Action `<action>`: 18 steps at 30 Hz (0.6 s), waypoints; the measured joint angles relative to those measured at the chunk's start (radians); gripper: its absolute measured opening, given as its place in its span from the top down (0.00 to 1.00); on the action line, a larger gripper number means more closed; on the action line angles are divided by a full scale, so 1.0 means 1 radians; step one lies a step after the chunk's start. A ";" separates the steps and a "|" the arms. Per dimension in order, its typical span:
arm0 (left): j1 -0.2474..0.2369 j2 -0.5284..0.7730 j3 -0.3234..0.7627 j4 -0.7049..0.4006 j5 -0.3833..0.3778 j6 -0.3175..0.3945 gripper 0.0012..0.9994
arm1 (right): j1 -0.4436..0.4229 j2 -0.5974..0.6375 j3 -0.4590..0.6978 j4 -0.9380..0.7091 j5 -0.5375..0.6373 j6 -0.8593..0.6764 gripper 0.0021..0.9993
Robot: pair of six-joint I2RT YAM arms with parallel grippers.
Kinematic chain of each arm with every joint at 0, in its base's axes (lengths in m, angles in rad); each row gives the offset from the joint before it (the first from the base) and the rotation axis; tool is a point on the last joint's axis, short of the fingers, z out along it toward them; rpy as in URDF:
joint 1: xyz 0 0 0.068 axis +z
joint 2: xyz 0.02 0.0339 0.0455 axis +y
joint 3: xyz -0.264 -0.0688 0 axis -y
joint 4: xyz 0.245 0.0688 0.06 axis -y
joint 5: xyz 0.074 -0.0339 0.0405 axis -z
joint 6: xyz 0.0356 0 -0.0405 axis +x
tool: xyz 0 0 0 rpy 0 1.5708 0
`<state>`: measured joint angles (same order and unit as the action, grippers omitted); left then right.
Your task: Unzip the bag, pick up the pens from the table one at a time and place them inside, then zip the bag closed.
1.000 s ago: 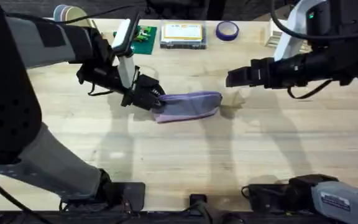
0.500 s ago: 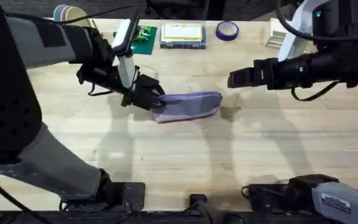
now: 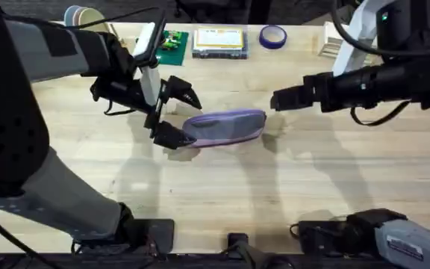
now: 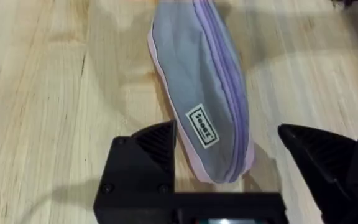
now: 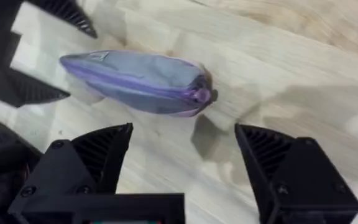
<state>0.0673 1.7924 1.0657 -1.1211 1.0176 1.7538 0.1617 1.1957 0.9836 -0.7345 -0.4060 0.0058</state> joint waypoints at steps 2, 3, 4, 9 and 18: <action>0.000 0.000 0.000 0.000 0.000 0.000 0.01 | 0.022 -0.020 0.000 -0.010 0.000 -0.017 0.00; 0.000 0.000 0.000 0.000 0.000 0.000 0.01 | 0.034 -0.030 0.000 -0.018 0.000 -0.029 0.00; 0.000 0.000 0.000 0.000 0.000 0.000 0.01 | 0.045 -0.039 0.000 -0.027 0.000 -0.043 0.00; 0.000 0.000 0.000 0.003 0.000 0.000 0.01 | 0.112 -0.087 0.000 -0.095 0.017 -0.160 0.00; 0.000 0.000 0.000 0.002 0.000 0.000 0.01 | 0.179 -0.125 0.000 -0.111 0.103 -0.375 0.00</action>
<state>0.0673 1.7924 1.0657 -1.1187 1.0172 1.7538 0.3405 1.0706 0.9836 -0.8452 -0.3025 -0.3693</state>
